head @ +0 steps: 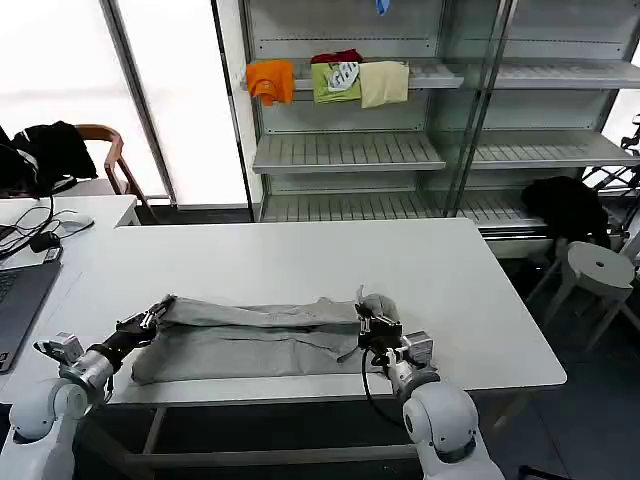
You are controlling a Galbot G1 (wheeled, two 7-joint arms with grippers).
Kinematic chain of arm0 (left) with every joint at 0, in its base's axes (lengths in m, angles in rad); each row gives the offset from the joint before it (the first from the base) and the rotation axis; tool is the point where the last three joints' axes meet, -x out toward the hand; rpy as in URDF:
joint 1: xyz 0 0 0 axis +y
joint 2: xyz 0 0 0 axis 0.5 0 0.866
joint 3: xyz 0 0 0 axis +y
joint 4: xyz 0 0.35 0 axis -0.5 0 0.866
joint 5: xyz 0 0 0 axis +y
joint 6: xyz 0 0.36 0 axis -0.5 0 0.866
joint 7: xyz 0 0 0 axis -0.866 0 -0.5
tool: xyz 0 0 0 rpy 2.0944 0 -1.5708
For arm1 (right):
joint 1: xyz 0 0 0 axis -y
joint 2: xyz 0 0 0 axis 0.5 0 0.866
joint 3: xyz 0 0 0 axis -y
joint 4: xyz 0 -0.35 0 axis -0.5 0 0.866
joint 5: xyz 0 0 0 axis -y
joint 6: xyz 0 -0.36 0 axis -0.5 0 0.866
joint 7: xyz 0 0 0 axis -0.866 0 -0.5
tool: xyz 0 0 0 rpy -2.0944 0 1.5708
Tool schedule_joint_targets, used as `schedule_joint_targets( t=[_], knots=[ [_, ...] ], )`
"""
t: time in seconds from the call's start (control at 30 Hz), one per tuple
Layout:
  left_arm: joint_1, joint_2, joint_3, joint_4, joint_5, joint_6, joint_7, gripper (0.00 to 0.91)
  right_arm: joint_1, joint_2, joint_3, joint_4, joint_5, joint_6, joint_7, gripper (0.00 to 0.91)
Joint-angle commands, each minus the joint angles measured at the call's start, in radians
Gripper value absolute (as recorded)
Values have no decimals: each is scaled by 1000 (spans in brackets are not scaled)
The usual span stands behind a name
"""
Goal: Fold and organize the clothes.
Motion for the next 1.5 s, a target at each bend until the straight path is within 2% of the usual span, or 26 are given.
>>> schedule_joint_targets(
  t=[0.03, 0.3, 0.43, 0.5, 0.53, 0.57, 0.6, 0.63, 0.67, 0.7, 1.1, 1.3, 1.37, 1.5],
  knots=[
    [15, 9, 0, -3, -1, -4, 9, 10, -39, -8, -3, 49, -8, -1, -8, 0],
    [47, 19, -6, -37, 15, -4, 14, 10, -68, 10, -6, 13, -87, 16, -30, 0],
    [71, 13, -10, -60, 35, -5, 13, 10, -76, 10, 2, 7, -95, 24, -21, 0],
    [77, 10, -9, -67, 59, -12, 12, 10, -74, 10, 6, -3, -139, 32, -10, 0],
    [79, 9, -8, -69, 67, -14, 12, 10, -74, 9, 6, -8, -152, 36, -4, 71],
    [82, 7, -7, -70, 72, -14, 11, 10, -74, 9, 6, -12, -169, 40, 3, 403],
    [84, 6, -7, -74, 81, -15, 8, 10, -74, 10, 6, -18, -178, 44, 6, 403],
    [86, 4, -6, -76, 87, -17, 5, 10, -75, 16, 8, -28, -198, 53, 11, 907],
    [89, 3, -6, -79, 96, -19, 1, 232, -77, 18, 12, -32, -207, 61, 11, 907],
    [91, 3, -4, -82, 106, -25, -4, 907, -79, 21, 14, -36, -220, 66, 13, 907],
    [113, -3, -28, -127, 149, -12, -59, 907, -91, 12, 51, -18, -290, 60, 36, 907],
    [150, -24, -75, -180, 218, 14, -119, 907, -101, -17, 95, 8, -288, 52, 42, 907],
    [163, -35, -90, -192, 247, 20, -174, 907, -102, -29, 119, 35, -228, 58, 41, 907],
    [187, -78, -117, -238, 234, 56, -291, 907, -72, -28, 199, 105, 66, 81, 62, 907]
  ],
)
